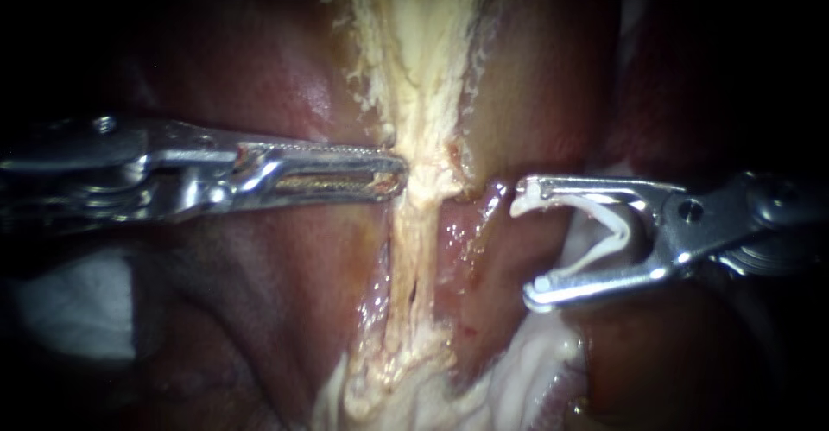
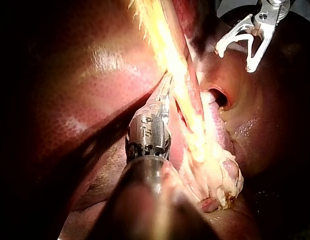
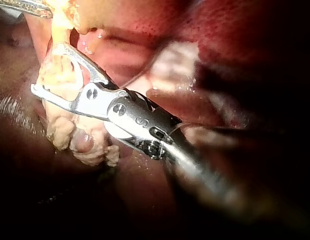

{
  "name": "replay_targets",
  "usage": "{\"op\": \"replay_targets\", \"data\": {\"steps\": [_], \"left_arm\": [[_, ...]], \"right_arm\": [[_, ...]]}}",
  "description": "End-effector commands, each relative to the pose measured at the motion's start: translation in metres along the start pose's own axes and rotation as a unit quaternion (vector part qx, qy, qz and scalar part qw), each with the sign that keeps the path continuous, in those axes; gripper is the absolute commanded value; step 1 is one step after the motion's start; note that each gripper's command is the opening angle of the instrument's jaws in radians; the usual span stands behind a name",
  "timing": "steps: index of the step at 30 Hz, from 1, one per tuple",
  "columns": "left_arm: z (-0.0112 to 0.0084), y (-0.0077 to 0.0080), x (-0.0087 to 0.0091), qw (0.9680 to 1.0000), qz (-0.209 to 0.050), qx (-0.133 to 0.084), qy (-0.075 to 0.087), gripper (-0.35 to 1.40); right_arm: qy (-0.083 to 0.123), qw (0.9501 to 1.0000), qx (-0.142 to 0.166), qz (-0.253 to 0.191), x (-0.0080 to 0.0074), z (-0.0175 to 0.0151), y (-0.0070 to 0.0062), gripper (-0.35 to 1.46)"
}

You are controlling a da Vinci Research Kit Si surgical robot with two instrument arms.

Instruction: Clipping first clip left tube

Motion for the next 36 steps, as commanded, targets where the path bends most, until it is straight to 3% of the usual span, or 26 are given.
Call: {"op": "replay_targets", "data": {"steps": [1, 9, 16, 29, 36], "left_arm": [[-0.0001, -0.0001, 0.0, 1.0, 0.0, 0.0, 0.001, -0.35], [-0.0018, -0.0007, -0.0002, 1.0, 0.0, 0.003, 0.002, -0.35], [-0.0049, -0.0022, 0.0001, 0.9999, -0.006, 0.002, 0.015, -0.35], [-0.0089, -0.0041, -0.0014, 0.9998, -0.014, -0.006, 0.017, -0.35], [-0.0095, -0.0048, -0.0017, 0.9997, -0.015, -0.008, 0.017, -0.35]], "right_arm": [[0.0, 1.0, 0.0, 0.0, -0.0001, 0.0, -0.0001, 0.6], [-0.003, 1.0, 0.001, -0.008, -0.0017, 0.0016, -0.0011, 0.6], [-0.008, 0.9999, 0.013, -0.004, -0.0047, 0.0051, -0.0019, 0.6], [-0.024, 0.9991, 0.031, 0.017, -0.0103, 0.0118, -0.0013, 0.6], [-0.027, 0.9988, 0.035, 0.022, -0.0118, 0.0134, -0.0008, 0.6]]}}
